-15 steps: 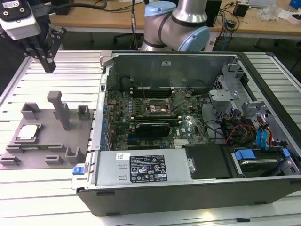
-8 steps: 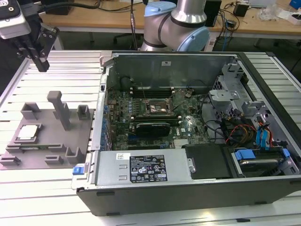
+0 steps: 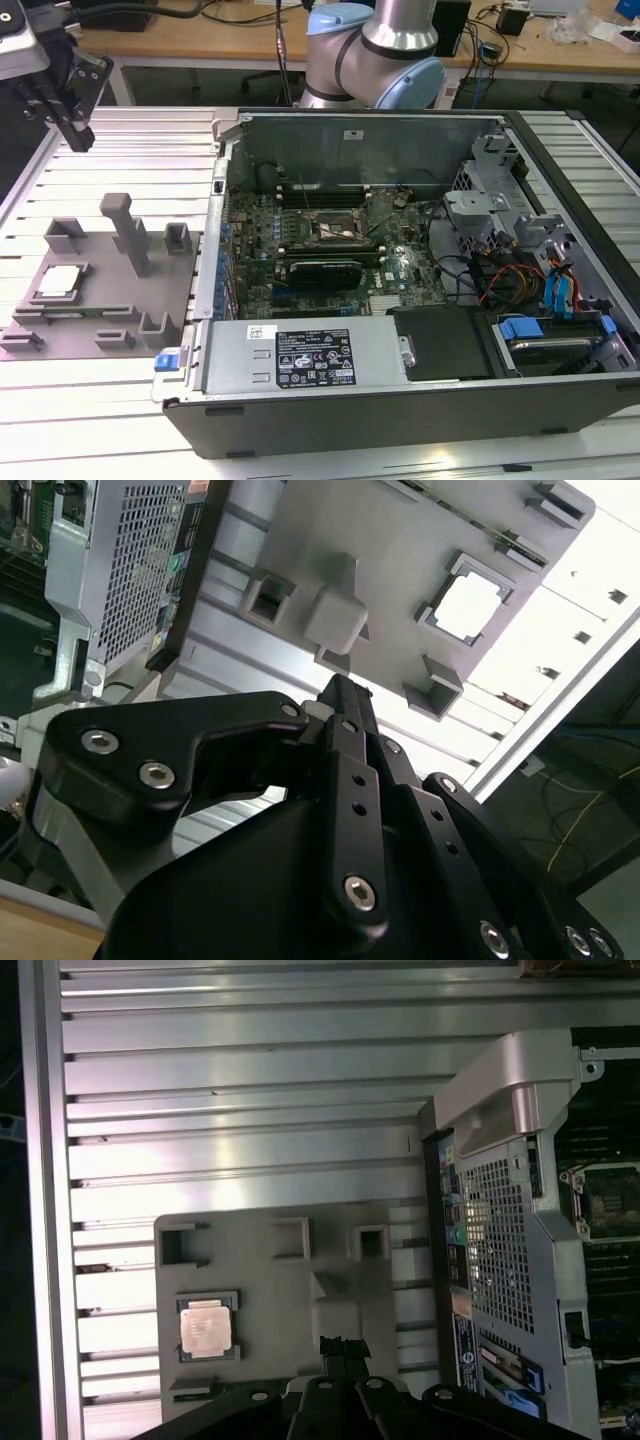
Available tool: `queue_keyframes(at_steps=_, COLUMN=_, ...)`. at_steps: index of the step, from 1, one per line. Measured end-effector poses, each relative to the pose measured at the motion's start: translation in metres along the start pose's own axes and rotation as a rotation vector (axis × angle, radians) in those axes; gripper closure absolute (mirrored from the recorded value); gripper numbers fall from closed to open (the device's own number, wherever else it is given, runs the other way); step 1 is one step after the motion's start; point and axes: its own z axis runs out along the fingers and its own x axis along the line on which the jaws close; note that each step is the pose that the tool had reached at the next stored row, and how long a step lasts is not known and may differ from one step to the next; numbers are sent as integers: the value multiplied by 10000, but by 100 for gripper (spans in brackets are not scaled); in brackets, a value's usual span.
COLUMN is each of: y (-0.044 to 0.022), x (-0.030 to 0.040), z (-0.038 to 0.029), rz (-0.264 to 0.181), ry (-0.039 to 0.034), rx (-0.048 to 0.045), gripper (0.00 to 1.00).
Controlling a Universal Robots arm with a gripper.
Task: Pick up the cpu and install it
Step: 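Reach for the cpu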
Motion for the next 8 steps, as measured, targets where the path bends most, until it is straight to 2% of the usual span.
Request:
queue_keyframes(at_steps=5, y=2, x=93, z=-6, rz=-1, ry=-9, rx=0, gripper=89)
queue_keyframes(at_steps=8, y=0, x=179, z=-9, rz=0, ry=-13, rx=-1, gripper=89)
